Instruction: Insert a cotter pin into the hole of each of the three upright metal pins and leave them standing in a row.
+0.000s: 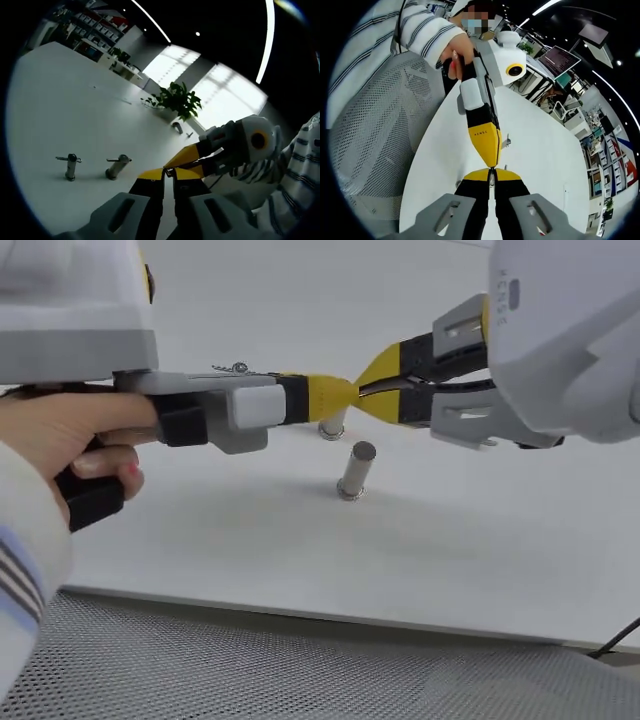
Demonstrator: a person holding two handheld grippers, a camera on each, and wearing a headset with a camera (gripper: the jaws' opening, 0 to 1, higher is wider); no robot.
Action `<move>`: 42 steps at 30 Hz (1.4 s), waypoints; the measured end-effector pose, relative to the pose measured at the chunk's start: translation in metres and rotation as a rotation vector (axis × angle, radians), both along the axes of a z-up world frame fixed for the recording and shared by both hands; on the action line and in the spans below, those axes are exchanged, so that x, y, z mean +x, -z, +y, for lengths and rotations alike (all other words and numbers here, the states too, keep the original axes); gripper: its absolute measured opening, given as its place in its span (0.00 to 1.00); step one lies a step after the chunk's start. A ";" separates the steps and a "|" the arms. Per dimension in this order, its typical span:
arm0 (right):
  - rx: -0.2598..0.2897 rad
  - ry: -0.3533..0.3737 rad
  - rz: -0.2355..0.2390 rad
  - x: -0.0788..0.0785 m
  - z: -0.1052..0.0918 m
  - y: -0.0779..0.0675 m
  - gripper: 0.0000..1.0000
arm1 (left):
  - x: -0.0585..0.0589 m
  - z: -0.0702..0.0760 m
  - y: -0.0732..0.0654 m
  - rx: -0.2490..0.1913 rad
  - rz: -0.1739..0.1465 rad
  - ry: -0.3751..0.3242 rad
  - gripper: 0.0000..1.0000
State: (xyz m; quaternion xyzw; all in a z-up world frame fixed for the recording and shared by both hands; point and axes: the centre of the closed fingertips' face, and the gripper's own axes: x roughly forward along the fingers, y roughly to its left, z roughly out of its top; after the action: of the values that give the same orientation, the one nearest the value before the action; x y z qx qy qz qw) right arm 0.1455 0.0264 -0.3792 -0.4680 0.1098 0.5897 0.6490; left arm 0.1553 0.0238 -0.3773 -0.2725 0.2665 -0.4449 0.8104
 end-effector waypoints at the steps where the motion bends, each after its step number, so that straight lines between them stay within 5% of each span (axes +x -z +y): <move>1: -0.002 0.000 0.000 0.001 0.000 0.001 0.00 | 0.001 0.001 0.001 -0.004 0.008 -0.006 0.01; 15: -0.001 0.001 0.011 0.000 -0.001 0.002 0.00 | -0.003 0.000 0.005 0.025 -0.002 0.016 0.00; 18: 0.003 -0.006 0.012 -0.001 0.000 0.002 0.00 | -0.006 -0.001 0.004 0.038 -0.038 0.040 0.00; 29: 0.005 0.000 0.042 -0.005 -0.005 0.009 0.00 | -0.012 -0.007 0.007 0.034 -0.005 0.043 0.00; 36: 0.022 0.022 0.067 -0.003 -0.011 0.012 0.02 | -0.017 -0.005 0.005 0.076 -0.052 0.063 0.00; 42: 0.080 0.078 0.181 -0.007 -0.014 0.016 0.04 | -0.022 -0.006 -0.001 0.118 -0.137 0.104 0.00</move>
State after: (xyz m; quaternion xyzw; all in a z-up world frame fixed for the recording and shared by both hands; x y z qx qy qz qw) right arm 0.1387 0.0126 -0.3951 -0.3818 0.1623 0.6078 0.6771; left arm 0.1334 0.0179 -0.3763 -0.1792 0.2500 -0.4876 0.8171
